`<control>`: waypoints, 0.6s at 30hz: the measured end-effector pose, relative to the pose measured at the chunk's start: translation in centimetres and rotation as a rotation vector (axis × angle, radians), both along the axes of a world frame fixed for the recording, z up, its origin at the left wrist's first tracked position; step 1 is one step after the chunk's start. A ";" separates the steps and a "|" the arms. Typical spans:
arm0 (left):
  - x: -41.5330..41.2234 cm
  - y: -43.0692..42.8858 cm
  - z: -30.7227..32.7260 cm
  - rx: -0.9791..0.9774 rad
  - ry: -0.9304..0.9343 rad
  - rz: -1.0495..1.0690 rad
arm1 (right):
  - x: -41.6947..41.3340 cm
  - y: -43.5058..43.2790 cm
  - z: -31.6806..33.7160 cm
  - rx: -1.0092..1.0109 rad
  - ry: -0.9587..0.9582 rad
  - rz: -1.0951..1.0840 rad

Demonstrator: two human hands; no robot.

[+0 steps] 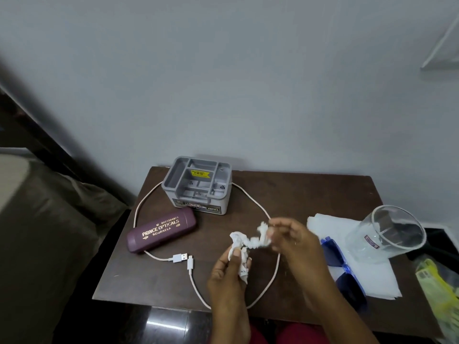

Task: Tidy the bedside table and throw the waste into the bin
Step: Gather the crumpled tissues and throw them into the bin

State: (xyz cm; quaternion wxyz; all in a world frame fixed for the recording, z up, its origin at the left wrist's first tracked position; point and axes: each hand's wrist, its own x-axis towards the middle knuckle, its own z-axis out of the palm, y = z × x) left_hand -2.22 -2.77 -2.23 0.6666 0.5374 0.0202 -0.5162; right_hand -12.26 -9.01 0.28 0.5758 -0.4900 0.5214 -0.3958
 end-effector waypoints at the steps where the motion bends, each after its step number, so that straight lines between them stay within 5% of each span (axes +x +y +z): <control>1: -0.4 0.1 0.3 -0.003 -0.008 -0.055 | -0.8 1.4 0.1 0.010 -0.019 0.031; 12: -9.7 0.5 4.0 -0.081 -0.163 -0.585 | -11.5 6.2 1.5 -0.324 0.255 -0.074; 15: -14.2 1.6 5.3 -0.178 0.075 -0.685 | -15.5 7.6 0.4 -0.355 0.332 -0.267; 18: -18.6 0.8 4.3 -0.234 0.120 -0.948 | -19.4 9.0 -0.3 -0.287 0.316 -0.415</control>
